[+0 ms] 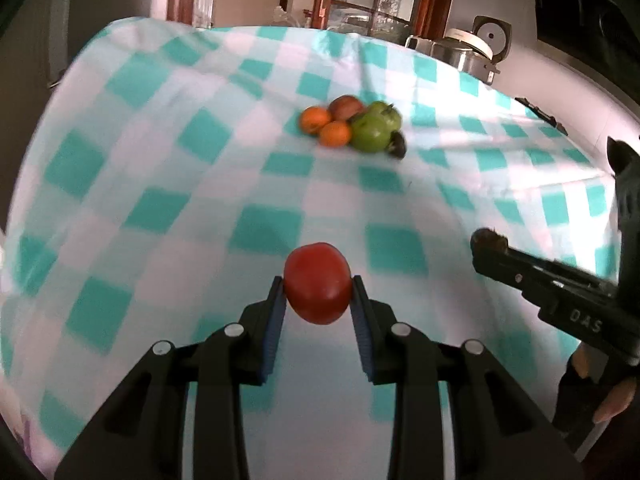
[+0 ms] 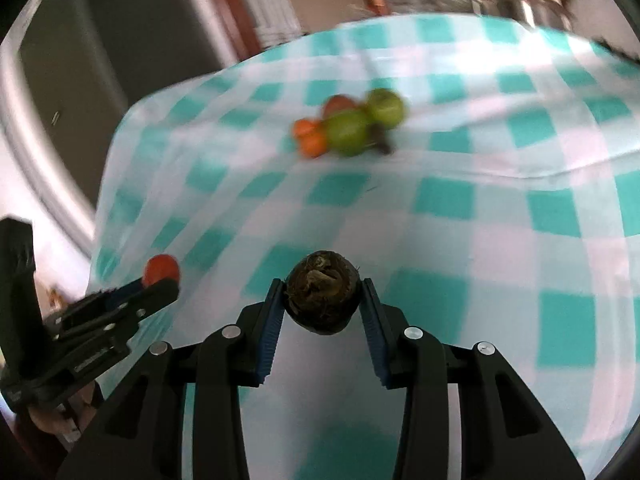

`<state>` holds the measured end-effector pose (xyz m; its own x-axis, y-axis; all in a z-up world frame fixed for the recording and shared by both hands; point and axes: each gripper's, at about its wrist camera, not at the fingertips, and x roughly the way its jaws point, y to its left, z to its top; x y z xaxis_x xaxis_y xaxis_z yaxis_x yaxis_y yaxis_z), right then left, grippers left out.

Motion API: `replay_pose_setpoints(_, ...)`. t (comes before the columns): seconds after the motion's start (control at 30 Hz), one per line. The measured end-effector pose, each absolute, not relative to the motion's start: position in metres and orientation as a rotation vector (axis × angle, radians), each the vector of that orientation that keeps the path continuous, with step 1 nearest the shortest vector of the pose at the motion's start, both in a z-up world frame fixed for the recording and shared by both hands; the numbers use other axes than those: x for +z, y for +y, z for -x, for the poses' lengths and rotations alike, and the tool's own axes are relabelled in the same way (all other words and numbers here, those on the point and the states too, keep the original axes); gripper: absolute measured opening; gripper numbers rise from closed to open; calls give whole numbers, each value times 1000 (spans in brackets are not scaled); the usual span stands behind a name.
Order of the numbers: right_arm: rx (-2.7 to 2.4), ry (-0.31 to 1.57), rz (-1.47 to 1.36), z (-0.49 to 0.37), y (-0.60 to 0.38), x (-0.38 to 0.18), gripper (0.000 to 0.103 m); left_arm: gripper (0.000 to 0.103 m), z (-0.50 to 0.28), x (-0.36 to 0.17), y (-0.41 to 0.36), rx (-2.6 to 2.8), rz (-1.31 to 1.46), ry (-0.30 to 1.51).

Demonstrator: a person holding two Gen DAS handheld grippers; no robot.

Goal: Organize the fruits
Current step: 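Carry both fruits to the white box and release them inside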

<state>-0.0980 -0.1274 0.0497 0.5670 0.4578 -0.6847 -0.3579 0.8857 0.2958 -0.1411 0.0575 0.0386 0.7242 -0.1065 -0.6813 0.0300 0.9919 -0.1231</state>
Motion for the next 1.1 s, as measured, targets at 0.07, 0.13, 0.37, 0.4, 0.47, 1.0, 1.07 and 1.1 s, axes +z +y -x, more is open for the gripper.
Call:
replay_pose_setpoints(0.07, 517, 843, -91, 118, -105, 53, 39, 33, 167, 35, 72, -58, 96, 751)
replay_pose_setpoints(0.13, 548, 838, -44, 132, -84, 57, 39, 33, 190, 32, 87, -40, 93, 745)
replay_pose_setpoints(0.37, 630, 836, 56, 165, -34, 59, 39, 33, 237, 30, 132, 17, 134, 722)
replay_pose_setpoints(0.4, 642, 837, 69, 169, -28, 59, 39, 33, 241, 30, 135, 23, 131, 717)
replay_pose_setpoints(0.47, 666, 837, 97, 179, -15, 58, 39, 33, 251, 29, 141, 37, 118, 707)
replay_pose_setpoints(1.0, 997, 784, 382, 273, 93, 50, 39, 33, 345, 10, 221, 213, 171, 712)
replay_pose_setpoints(1.07, 1052, 793, 446, 289, 109, 41, 39, 33, 354, 6, 233, 255, 165, 711)
replay_pose_setpoints(1.1, 1074, 798, 475, 296, 117, 35, 39, 33, 357, 2, 241, 273, 165, 718)
